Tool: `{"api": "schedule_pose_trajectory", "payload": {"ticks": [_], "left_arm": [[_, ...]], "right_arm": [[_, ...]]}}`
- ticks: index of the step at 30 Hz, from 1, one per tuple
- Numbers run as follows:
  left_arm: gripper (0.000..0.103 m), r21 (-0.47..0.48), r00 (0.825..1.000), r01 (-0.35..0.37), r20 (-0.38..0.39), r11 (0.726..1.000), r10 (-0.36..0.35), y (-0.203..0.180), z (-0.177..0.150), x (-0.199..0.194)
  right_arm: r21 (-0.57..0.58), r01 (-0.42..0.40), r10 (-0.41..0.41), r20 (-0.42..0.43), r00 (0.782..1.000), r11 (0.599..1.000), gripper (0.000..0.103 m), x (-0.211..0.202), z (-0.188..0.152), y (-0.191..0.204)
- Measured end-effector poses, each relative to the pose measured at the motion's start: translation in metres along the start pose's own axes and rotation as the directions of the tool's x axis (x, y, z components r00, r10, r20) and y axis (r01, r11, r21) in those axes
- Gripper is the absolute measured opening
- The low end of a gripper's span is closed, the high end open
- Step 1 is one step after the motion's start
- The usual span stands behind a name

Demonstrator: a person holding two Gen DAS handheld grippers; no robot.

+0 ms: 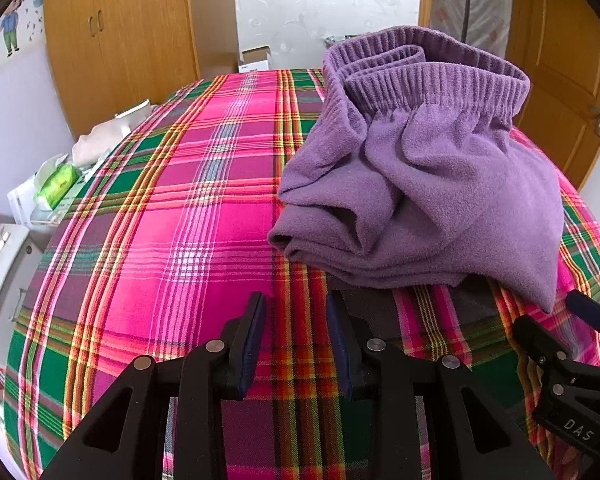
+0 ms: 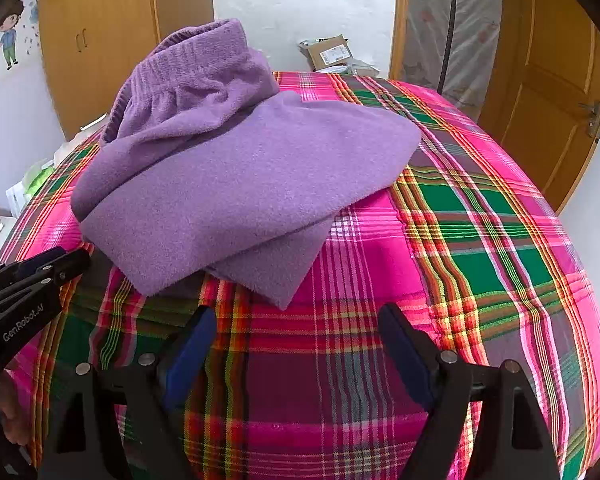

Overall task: Fold clothes
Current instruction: 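Move both grippers toward the purple fleece pants on the bed, then grasp the elastic waistband with the left gripper and lift it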

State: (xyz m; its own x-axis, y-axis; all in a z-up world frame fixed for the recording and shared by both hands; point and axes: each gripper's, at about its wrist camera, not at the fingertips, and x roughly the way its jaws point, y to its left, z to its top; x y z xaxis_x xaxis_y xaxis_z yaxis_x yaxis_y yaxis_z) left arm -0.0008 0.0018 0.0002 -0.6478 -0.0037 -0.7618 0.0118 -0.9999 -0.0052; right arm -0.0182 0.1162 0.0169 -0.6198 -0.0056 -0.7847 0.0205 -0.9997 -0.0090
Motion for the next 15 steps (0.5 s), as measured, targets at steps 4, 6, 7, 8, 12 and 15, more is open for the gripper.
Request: {"api": "schedule_pose_trajectory", "payload": {"ticks": [4,6,7,8,12,15], "left_arm": [[0.032,0.005,1.000,0.005,0.000,1.000,-0.005,0.000,0.000,-0.001],[0.032,0.027,0.999,0.033,-0.003,0.999,-0.033,0.001,0.000,-0.001],[0.032,0.023,0.997,0.077,-0.009,0.997,-0.077,0.004,0.001,-0.003],[0.032,0.018,0.993,0.121,-0.015,0.992,-0.121,0.008,0.002,-0.005],[0.032,0.046,0.976,0.196,0.089,0.980,-0.199,0.016,0.016,-0.031],[0.032,0.083,0.952,0.274,0.115,0.958,-0.282,0.015,0.031,-0.041]], "right_arm": [[0.014,-0.024,0.023,0.014,1.000,1.000,0.079,-0.006,-0.002,-0.004],[0.027,-0.055,0.054,0.030,0.998,0.998,0.066,-0.010,0.000,-0.009],[0.033,-0.071,0.069,0.038,0.997,0.997,0.056,-0.013,0.000,-0.012],[0.039,-0.087,0.085,0.047,0.995,0.995,0.045,-0.015,0.001,-0.014],[0.028,-0.129,0.124,0.126,0.984,0.991,0.031,-0.033,0.005,-0.018],[-0.016,-0.152,0.152,0.216,0.965,0.988,0.028,-0.053,0.007,-0.016]]}}
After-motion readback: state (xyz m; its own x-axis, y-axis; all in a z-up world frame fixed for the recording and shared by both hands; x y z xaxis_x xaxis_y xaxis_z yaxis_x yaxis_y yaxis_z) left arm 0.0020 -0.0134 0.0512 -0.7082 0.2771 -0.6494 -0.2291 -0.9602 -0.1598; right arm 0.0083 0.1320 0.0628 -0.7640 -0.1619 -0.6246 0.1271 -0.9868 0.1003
